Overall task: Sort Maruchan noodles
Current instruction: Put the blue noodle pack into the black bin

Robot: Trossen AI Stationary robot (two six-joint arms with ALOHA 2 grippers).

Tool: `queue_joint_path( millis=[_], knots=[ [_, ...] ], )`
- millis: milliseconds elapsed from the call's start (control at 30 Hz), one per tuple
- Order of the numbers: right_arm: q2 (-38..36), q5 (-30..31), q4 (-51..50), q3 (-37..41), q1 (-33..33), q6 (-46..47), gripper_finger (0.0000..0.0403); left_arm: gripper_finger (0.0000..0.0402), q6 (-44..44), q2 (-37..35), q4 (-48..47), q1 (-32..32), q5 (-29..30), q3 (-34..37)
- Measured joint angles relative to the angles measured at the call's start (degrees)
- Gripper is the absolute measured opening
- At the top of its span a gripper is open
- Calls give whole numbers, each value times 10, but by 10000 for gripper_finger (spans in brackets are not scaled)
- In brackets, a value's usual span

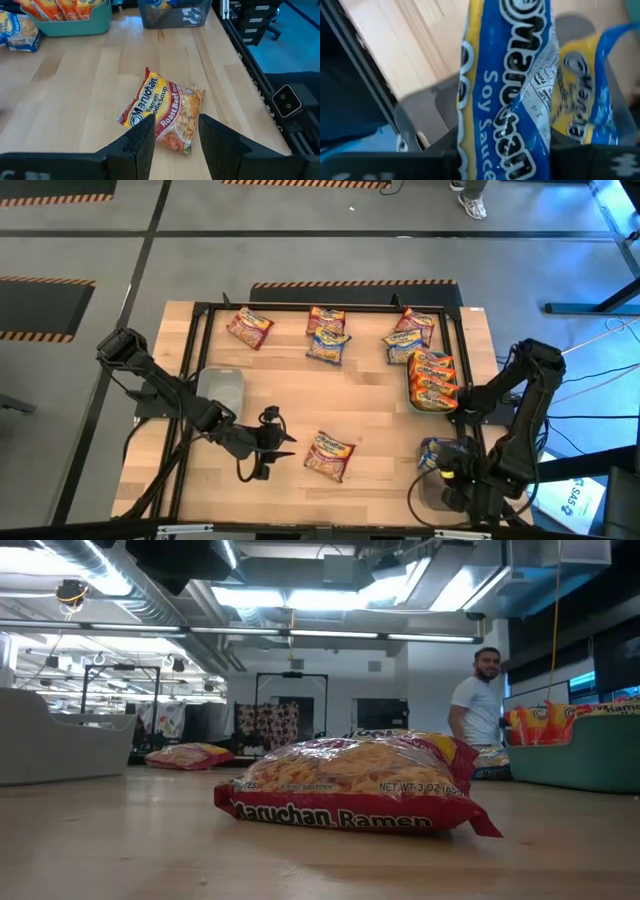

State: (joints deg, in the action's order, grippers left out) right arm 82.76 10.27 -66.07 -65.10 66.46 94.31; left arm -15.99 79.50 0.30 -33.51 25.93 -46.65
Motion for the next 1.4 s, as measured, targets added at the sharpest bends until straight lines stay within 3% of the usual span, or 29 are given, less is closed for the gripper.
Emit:
queue_joint_path(
  millis=[600, 967, 1400],
  knots=[
    [30, -20, -15, 3, 11, -2, 102, 144, 0, 0, 2, 0, 1, 0],
    [35, -48, 98, 102, 10, -19, 103, 144, 0, 0, 4, 2, 1, 0],
    [35, -48, 84, 143, 10, 14, 105, 144, 0, 0, 6, 6, 3, 0]
  ],
)
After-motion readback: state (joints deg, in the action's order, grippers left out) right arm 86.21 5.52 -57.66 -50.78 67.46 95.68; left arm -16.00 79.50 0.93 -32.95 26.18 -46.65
